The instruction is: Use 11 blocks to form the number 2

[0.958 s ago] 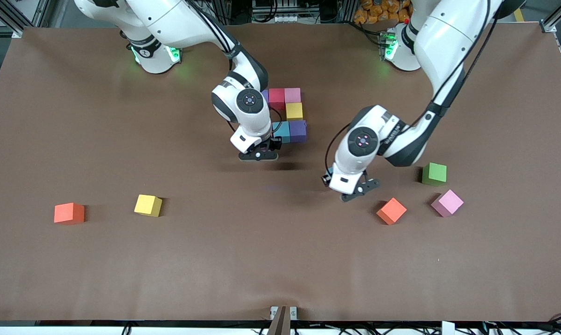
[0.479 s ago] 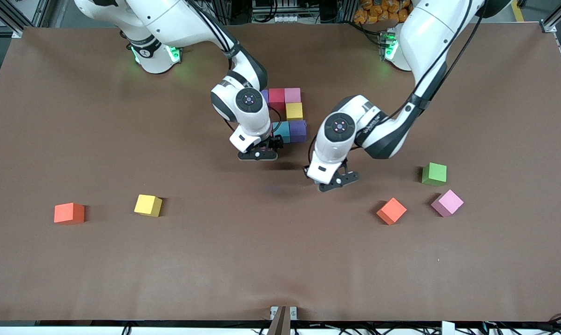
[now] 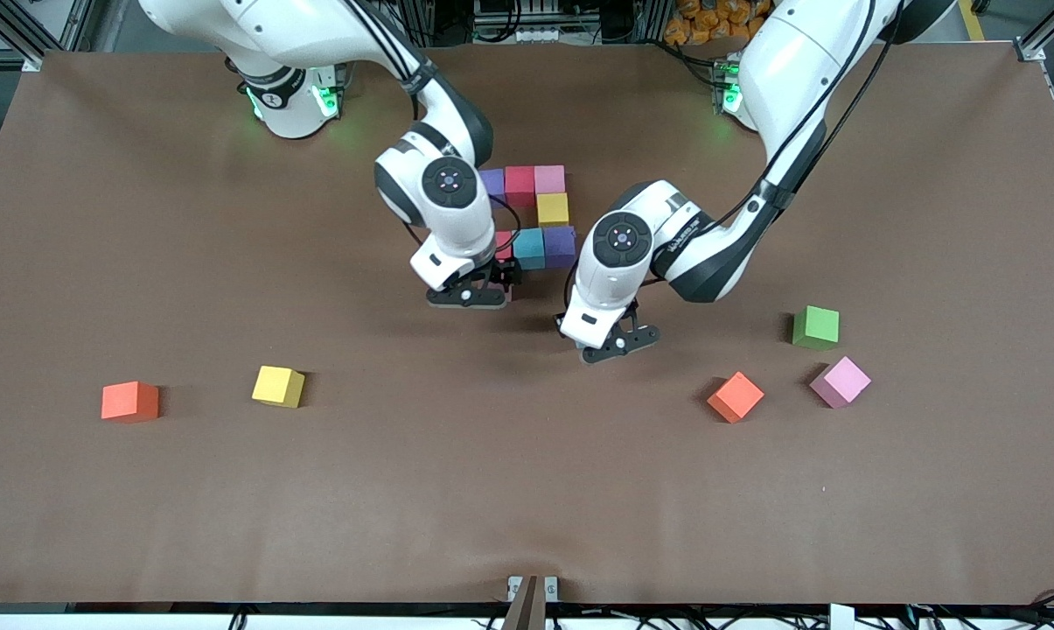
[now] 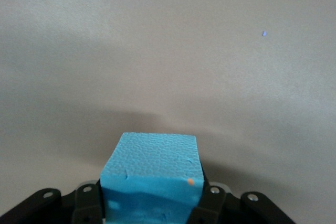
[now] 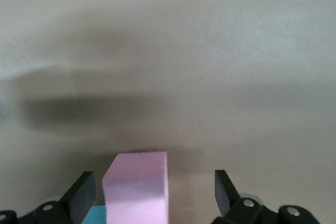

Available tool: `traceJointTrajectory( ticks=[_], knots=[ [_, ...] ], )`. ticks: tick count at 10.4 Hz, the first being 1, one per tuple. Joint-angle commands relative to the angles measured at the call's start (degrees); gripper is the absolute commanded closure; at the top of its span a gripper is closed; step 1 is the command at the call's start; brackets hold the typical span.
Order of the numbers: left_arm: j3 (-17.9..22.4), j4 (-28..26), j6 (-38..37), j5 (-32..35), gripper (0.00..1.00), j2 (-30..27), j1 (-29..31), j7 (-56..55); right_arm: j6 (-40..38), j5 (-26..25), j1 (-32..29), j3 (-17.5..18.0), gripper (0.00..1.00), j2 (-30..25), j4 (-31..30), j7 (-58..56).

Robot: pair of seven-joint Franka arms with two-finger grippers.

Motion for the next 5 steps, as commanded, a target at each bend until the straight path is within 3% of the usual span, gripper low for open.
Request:
traceJointTrajectory(
  ticks=[1,5],
  knots=[
    [0.88,7.81,-5.31,-3.18,0.43,3.14,-4.05,-0.31,-2.00,0.08,-9.82,4.96,0.00,-1.27,-0.28,-5.13],
    [1.15,14.24,-6.38,-3.37,0.43,7.18,-7.22,-0.31,-4.56,-0.71,-19.85,4.79,0.00,-0.23,3.14,-5.49]
  ],
)
